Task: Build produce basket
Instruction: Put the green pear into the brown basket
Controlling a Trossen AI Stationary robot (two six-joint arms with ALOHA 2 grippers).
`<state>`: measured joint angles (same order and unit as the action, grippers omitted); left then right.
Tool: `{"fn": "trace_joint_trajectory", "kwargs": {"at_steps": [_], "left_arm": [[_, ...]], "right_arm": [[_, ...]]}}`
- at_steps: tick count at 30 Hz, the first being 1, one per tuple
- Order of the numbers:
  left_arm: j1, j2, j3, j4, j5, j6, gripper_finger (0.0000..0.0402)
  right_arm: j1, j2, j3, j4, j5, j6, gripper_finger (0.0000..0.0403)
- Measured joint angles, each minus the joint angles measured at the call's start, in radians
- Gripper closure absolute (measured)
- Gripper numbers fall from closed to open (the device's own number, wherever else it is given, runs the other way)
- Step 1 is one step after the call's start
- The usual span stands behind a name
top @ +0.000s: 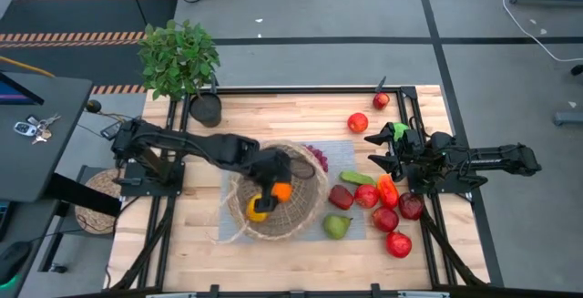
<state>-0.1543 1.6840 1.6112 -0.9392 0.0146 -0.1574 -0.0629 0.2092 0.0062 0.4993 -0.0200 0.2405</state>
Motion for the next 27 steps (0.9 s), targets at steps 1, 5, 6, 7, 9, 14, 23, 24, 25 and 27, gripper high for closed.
{"fn": "trace_joint_trajectory", "kwargs": {"at_steps": [1, 5, 6, 7, 9, 14, 23, 24, 25, 27], "left_arm": [[0.004, 0.000, 0.033, -0.016, -0.022, -0.007, 0.0012], [0.014, -0.001, 0.152, -0.037, -0.108, 0.013, 0.0012], [0.014, -0.002, 0.177, -0.040, -0.124, 0.028, 0.0012], [0.014, -0.004, 0.198, -0.039, -0.139, 0.038, 0.0012], [0.013, -0.014, 0.229, -0.037, -0.174, 0.063, 0.0012], [0.014, -0.077, 0.232, -0.032, -0.264, 0.117, 0.0012], [0.013, -0.348, -0.037, 0.189, -0.289, 0.121, 0.0012], [0.013, -0.386, -0.080, 0.224, -0.292, 0.118, 0.0012], [0.014, -0.427, -0.122, 0.256, -0.297, 0.116, 0.0012], [0.013, -0.508, -0.203, 0.310, -0.322, 0.111, 0.0012]], "right_arm": [[0.000, 0.000, 0.000, 0.000, 0.000, 0.000, 0.0095], [0.000, 0.000, 0.000, 0.000, 0.000, 0.000, 0.0095], [0.000, 0.000, 0.000, 0.000, 0.000, 0.000, 0.0095], [0.000, 0.000, 0.000, 0.000, 0.000, 0.000, 0.0095], [0.000, 0.000, 0.000, 0.000, 0.000, 0.000, 0.0095], [0.000, 0.000, 0.000, 0.000, 0.000, 0.000, 0.0095], [0.000, 0.000, 0.000, 0.000, 0.000, 0.000, 0.0095], [0.000, 0.000, 0.000, 0.000, 0.000, 0.000, 0.0095], [0.000, 0.000, 0.000, 0.000, 0.000, 0.000, 0.0095], [0.000, 0.000, 0.000, 0.000, 0.000, 0.000, 0.0095]]}}
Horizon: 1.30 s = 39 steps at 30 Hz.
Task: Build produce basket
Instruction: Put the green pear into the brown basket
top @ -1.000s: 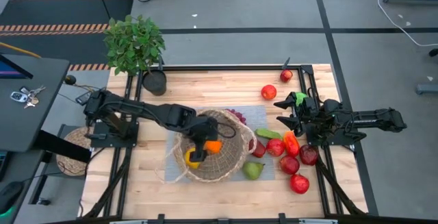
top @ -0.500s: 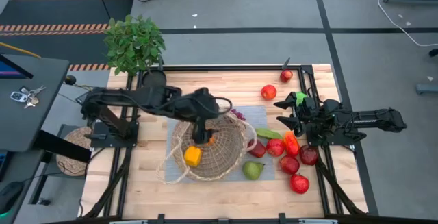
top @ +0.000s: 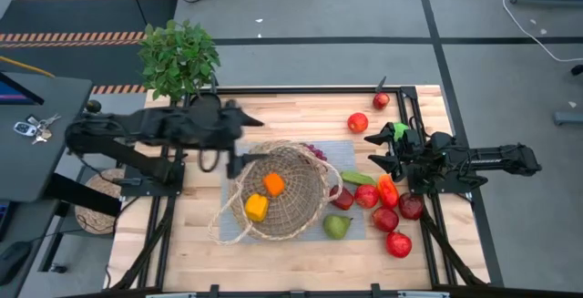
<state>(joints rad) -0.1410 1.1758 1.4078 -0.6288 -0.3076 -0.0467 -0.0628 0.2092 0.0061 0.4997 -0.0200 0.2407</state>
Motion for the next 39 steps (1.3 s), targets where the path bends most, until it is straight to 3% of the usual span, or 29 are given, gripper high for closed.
{"fn": "trace_joint_trajectory", "kwargs": {"at_steps": [7, 19, 32, 39], "left_arm": [[0.000, -0.275, -0.265, 0.167, -0.067, -0.014, 0.0012], [0.000, -0.653, -0.697, 0.521, -0.076, -0.013, 0.0012], [-0.041, -0.805, -1.061, 0.854, -0.069, -0.074, 0.0012], [-0.069, -0.858, -1.213, 0.996, -0.069, -0.094, 0.0012]], "right_arm": [[0.000, 0.000, 0.000, 0.000, 0.000, 0.000, 0.0095], [0.000, 0.000, 0.000, 0.000, 0.000, 0.000, 0.0095], [0.000, 0.000, 0.000, 0.001, 0.000, 0.009, 0.0095], [0.000, -0.001, 0.000, 0.086, 0.028, 0.156, 0.0095]]}}
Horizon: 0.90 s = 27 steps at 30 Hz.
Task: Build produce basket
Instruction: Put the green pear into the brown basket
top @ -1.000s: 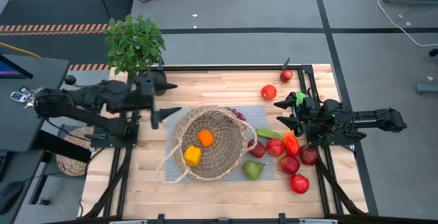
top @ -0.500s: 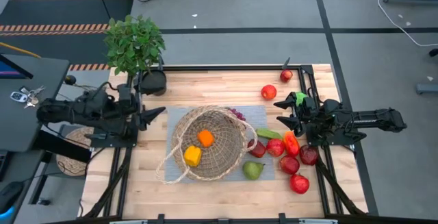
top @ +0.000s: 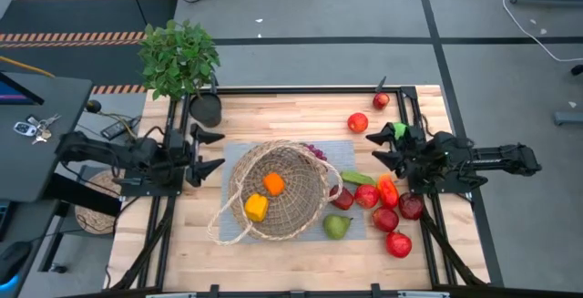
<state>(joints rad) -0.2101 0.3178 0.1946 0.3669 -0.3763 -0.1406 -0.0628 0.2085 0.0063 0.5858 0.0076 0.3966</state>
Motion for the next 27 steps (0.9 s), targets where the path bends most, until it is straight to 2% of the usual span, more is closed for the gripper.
{"fn": "trace_joint_trajectory", "kwargs": {"at_steps": [6, 9, 12, 14, 17, 20, 23, 27], "left_arm": [[-0.004, -0.043, -0.126, 0.122, -0.001, -0.005, 0.0012], [-0.004, -0.058, -0.162, 0.124, -0.006, -0.006, 0.0012], [-0.004, -0.061, -0.184, 0.144, -0.008, -0.006, 0.0012], [-0.004, -0.071, -0.184, 0.134, -0.008, -0.005, 0.0012], [-0.003, -0.099, -0.184, 0.109, -0.008, 0.018, 0.0012], [0.006, -0.147, -0.185, 0.059, -0.020, 0.043, 0.0012], [0.018, -0.205, -0.185, -0.043, -0.041, 0.035, 0.0012], [0.024, -0.293, -0.185, -0.127, -0.050, -0.001, 0.0012]], "right_arm": [[0.000, 0.001, 0.000, 0.181, 0.022, 0.038, 0.0095], [0.000, 0.001, 0.000, 0.249, 0.092, 0.022, 0.0095], [0.000, 0.001, 0.000, 0.250, 0.166, 0.063, 0.0095], [0.000, 0.005, 0.001, 0.232, 0.131, 0.079, 0.0095], [0.000, 0.013, 0.077, 0.052, 0.065, 0.084, 0.0095], [0.000, 0.037, 0.235, -0.331, 0.048, 0.070, 0.0095], [0.000, 0.102, 0.392, -0.645, 0.096, 0.011, 0.0095], [0.000, 0.201, 0.552, -0.881, 0.175, -0.034, 0.0095]]}}
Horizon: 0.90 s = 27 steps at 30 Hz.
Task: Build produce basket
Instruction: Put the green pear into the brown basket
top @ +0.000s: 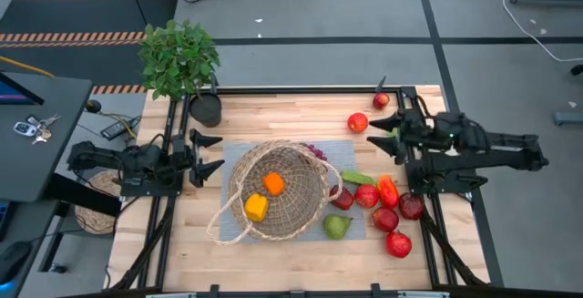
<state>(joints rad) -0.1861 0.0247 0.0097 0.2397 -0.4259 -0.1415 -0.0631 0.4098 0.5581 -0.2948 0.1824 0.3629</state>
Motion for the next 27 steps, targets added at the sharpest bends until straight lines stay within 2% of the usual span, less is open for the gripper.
{"fn": "trace_joint_trajectory", "kwargs": {"at_steps": [4, 8, 12, 18, 27], "left_arm": [[0.000, -0.023, 0.000, -0.039, -0.004, -0.024, 0.0012], [0.000, -0.021, 0.001, -0.057, -0.019, -0.031, 0.0012], [0.000, -0.021, 0.001, -0.060, -0.023, -0.034, 0.0012], [-0.001, -0.021, 0.001, -0.062, -0.026, -0.061, 0.0012], [-0.001, -0.021, 0.002, -0.063, -0.026, -0.138, 0.0012]], "right_arm": [[0.011, 0.120, 0.055, -0.115, -0.010, -0.007, 0.0095], [0.071, 0.237, 0.082, -0.205, -0.034, 0.002, 0.0095], [0.190, 0.341, 0.097, -0.262, -0.023, 0.070, 0.0095], [0.408, 0.475, 0.189, -0.480, 0.121, 0.246, 0.0095], [0.658, 0.677, 0.340, -0.617, 0.199, 0.410, 0.0095]]}}
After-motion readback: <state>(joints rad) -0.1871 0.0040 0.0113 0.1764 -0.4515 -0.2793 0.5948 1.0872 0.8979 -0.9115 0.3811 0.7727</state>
